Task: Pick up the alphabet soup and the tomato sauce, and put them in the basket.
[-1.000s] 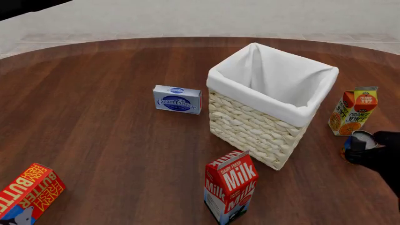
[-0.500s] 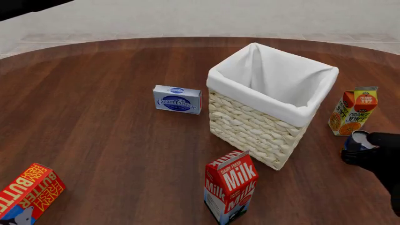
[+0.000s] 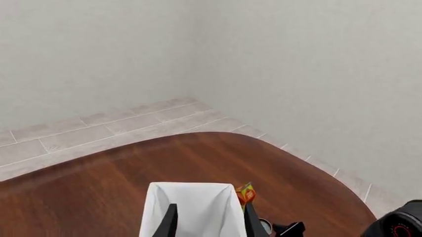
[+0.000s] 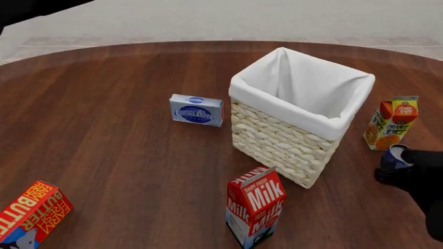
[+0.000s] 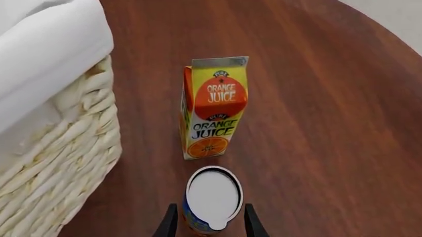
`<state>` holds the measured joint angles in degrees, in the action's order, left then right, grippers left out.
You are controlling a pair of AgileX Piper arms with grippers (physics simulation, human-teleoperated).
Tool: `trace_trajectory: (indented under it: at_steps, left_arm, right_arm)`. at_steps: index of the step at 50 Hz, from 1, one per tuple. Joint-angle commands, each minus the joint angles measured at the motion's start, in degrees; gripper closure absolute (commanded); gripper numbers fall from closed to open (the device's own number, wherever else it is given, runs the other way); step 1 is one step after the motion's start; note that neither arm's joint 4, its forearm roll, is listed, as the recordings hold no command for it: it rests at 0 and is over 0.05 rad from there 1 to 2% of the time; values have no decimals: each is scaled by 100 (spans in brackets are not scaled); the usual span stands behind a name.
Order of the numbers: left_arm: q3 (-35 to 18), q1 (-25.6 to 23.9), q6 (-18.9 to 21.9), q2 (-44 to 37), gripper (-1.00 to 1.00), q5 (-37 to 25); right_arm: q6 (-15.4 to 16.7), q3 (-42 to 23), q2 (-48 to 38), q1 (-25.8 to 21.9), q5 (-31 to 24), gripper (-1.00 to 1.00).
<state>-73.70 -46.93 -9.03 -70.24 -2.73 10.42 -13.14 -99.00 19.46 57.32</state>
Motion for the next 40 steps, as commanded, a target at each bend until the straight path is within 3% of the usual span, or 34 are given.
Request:
trace_trajectory:
  at_steps: [1, 13, 30, 31, 40]
  left_arm:
    - [5, -1, -1, -20, -100, 15]
    - [30, 23, -25, -20, -100, 36]
    - [47, 54, -28, -15, -100, 52]
    - [47, 54, -31, -14, -100, 54]
    - [79, 46, -49, -13, -100, 82]
  right_arm:
    - [18, 74, -419, 37, 460, -100]
    - [59, -117, -396, 5, 223, -100]
    - [52, -129, -575, 16, 413, -100]
    - [48, -123, -567, 17, 418, 100]
    - [58, -64, -517, 18, 486, 100]
